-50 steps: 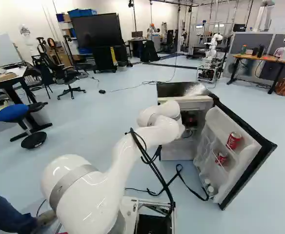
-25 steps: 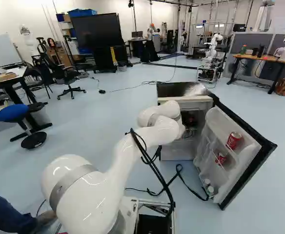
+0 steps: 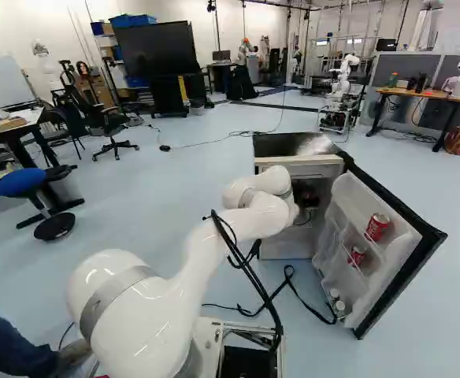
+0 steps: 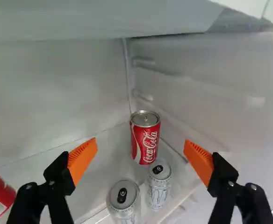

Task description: Grab a drink from the fridge

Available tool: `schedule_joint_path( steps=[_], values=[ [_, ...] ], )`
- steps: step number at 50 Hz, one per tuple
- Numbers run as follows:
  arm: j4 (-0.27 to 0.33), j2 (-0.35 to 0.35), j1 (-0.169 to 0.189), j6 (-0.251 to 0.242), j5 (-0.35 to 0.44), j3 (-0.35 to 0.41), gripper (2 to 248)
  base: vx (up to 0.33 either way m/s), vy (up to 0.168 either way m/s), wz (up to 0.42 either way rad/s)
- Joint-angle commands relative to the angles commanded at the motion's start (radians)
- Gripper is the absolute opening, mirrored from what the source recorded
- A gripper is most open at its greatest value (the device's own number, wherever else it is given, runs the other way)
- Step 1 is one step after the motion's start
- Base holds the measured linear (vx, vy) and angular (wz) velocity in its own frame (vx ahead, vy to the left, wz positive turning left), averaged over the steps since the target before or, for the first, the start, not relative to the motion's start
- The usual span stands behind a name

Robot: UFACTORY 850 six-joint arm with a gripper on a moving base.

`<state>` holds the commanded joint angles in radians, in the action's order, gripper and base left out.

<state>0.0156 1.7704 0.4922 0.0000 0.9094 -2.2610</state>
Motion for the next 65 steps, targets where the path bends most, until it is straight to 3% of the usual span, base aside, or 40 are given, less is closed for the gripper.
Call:
schedule_joint_path(
  steps=[16,65],
  values=[
    [0.0,0.053,0.0,0.0,0.0,-0.055,247,0.0,0.0,0.0],
    [0.0,0.059,0.0,0.0,0.0,-0.063,247,0.0,0.0,0.0]
  ],
)
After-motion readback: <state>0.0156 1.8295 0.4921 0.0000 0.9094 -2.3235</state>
